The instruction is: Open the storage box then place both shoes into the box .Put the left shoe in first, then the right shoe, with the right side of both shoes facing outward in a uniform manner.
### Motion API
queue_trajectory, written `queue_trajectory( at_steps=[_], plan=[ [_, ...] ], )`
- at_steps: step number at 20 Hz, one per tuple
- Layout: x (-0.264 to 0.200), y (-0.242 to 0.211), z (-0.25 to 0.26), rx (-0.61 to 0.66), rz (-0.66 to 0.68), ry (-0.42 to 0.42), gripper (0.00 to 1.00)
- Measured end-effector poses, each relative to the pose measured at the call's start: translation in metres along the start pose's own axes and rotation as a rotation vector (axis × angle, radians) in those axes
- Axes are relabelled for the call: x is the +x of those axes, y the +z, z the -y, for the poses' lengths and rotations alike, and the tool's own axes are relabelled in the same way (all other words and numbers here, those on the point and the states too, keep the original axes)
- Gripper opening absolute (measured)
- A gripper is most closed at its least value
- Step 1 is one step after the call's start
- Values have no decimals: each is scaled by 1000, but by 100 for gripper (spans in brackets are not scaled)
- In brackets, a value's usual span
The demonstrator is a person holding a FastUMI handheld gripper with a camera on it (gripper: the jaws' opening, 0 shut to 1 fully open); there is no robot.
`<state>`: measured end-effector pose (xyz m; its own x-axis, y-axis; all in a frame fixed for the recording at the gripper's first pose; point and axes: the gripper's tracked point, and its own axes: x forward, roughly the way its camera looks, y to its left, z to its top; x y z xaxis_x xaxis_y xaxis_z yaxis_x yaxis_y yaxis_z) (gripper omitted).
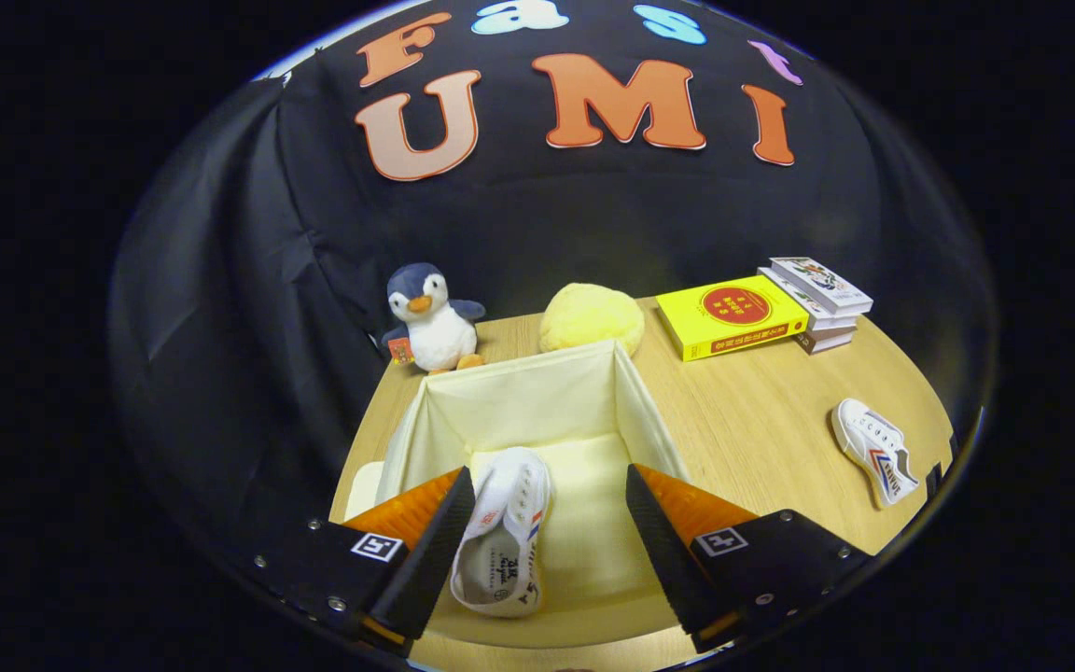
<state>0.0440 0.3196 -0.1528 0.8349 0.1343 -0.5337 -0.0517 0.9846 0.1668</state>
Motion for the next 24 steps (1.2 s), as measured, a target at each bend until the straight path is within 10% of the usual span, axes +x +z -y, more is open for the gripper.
queue_trajectory(
  at_steps=[24],
  plan=[
    [-20,-15,352,25,5,-171,98]
  ],
)
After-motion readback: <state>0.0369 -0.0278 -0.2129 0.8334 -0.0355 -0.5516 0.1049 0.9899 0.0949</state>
